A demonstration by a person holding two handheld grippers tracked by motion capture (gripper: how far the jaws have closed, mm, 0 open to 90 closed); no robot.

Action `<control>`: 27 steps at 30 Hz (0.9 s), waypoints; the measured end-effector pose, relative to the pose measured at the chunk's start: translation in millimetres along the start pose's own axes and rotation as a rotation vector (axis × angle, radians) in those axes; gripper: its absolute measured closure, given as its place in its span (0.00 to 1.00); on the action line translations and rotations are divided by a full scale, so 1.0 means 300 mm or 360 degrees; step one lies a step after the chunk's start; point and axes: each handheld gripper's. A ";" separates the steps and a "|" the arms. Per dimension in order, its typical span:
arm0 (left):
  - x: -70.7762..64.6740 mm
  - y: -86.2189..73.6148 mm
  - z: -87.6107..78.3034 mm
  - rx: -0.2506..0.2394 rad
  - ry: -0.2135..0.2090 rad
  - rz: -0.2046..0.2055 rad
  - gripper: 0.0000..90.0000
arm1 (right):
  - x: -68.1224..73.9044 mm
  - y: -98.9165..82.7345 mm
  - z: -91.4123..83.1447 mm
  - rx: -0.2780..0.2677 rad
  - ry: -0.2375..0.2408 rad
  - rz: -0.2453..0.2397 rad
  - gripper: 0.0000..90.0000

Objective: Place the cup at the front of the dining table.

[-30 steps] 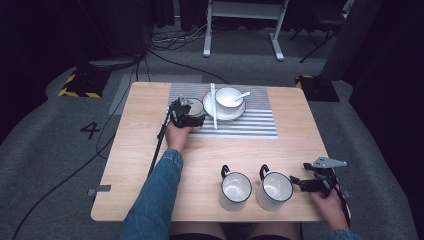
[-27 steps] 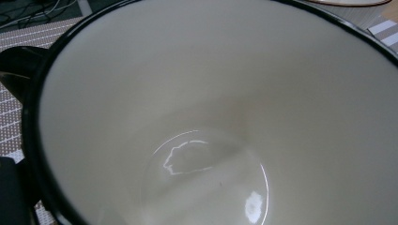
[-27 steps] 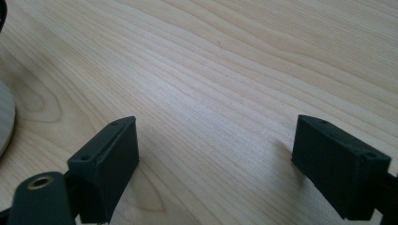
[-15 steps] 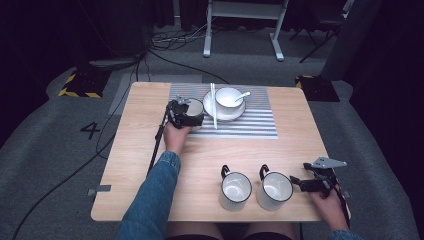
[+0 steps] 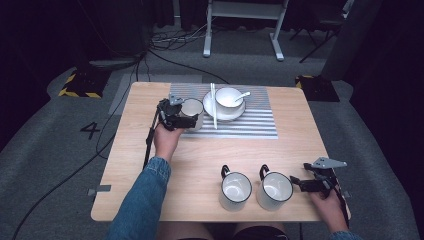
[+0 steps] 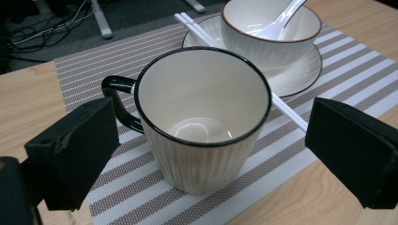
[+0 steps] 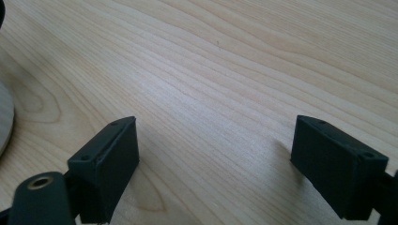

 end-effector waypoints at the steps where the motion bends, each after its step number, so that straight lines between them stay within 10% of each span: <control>1: 0.000 0.000 0.000 0.0000 0.0000 0.0000 0.04 | 0.000 0.000 0.000 0.0000 0.0000 0.0000 0.17; 11: -0.013 -0.027 -0.142 -0.0094 -0.0121 -0.0052 0.04 | 0.001 0.000 0.000 -0.0004 -0.0006 -0.0013 0.17; 27: -0.064 -0.104 -0.414 -0.0059 -0.0242 0.0090 0.01 | 0.005 -0.001 -0.001 -0.0012 -0.0016 -0.0032 0.17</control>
Point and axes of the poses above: each handheld gripper's, and its own axes: z roughly forward along the jaws, y roughly out of its top, x roughly to its left
